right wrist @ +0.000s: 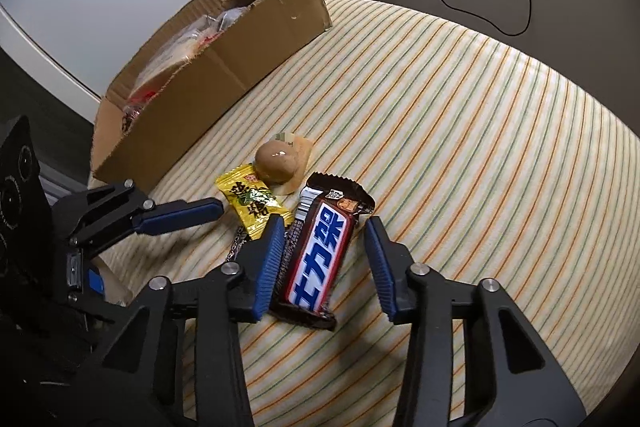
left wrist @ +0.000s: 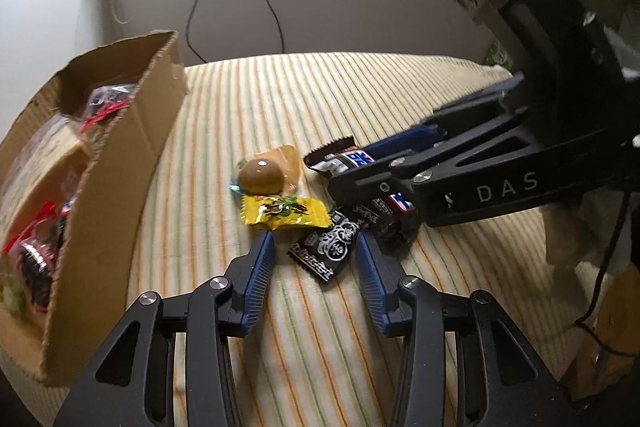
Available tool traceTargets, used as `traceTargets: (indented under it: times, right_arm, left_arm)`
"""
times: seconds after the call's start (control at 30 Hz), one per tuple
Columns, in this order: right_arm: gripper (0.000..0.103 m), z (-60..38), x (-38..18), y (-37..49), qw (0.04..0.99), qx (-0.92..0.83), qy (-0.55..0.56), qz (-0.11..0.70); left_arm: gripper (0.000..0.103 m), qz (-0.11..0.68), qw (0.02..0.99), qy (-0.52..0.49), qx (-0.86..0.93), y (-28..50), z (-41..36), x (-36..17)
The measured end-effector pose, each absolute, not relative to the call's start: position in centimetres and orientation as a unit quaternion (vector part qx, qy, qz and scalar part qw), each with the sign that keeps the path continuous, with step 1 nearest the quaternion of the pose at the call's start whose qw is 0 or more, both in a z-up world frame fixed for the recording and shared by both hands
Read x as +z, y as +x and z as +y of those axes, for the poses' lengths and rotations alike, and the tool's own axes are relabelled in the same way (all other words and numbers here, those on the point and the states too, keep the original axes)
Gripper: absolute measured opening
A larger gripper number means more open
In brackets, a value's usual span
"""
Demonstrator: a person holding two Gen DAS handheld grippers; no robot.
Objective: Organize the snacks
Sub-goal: 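Grasp the Snickers bar with the right tool while the left tool closes on the black packet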
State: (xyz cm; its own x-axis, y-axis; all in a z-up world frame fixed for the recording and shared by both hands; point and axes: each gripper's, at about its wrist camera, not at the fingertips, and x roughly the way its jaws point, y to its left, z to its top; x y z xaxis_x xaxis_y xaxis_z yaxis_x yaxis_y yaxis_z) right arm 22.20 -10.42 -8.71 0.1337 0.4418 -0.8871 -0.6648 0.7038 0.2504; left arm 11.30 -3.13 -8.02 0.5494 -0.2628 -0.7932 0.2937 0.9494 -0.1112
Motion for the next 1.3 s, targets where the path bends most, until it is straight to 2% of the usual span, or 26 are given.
traceTargets:
  times: [0.1,0.33,0.47,0.73,0.8,1.13,1.23,1.3]
  right_arm:
    - [0.038,-10.1,-8.6,22.2,0.744,0.372,-0.120,0.542]
    - [0.037,-10.6,-8.6,22.9,0.747,0.362,-0.131,0.542]
    - [0.038,-11.8,-8.5,23.2,0.753,0.347,-0.138,0.542]
    - [0.038,-12.0,-8.4,21.9,0.762,0.337,-0.167,0.528]
    - [0.030,-11.9,-8.3,21.7,0.764,0.336,-0.171,0.524]
    - [0.030,-13.9,-7.1,20.9,0.781,0.327,-0.143,0.512]
    - [0.030,-14.8,-6.2,20.5,0.786,0.327,-0.138,0.506]
    - [0.030,-15.2,-6.0,20.3,0.789,0.324,-0.145,0.502]
  left_arm:
    - [0.040,0.449,0.878,0.031,-0.164,11.4,-3.8,-8.4]
    - [0.022,0.447,0.876,0.042,-0.176,11.6,-4.7,-8.3]
    - [0.018,0.444,0.877,0.043,-0.178,11.5,-4.8,-8.4]
    - [0.014,0.446,0.876,0.027,-0.183,10.8,-4.9,-8.0]
    - [0.014,0.447,0.875,0.023,-0.186,10.7,-4.6,-8.0]
    - [0.007,0.438,0.877,-0.009,-0.196,9.1,-4.1,-6.9]
    - [0.007,0.440,0.876,-0.002,-0.196,9.1,-4.6,-6.9]
    - [0.013,0.450,0.869,0.012,-0.203,9.3,-5.3,-7.3]
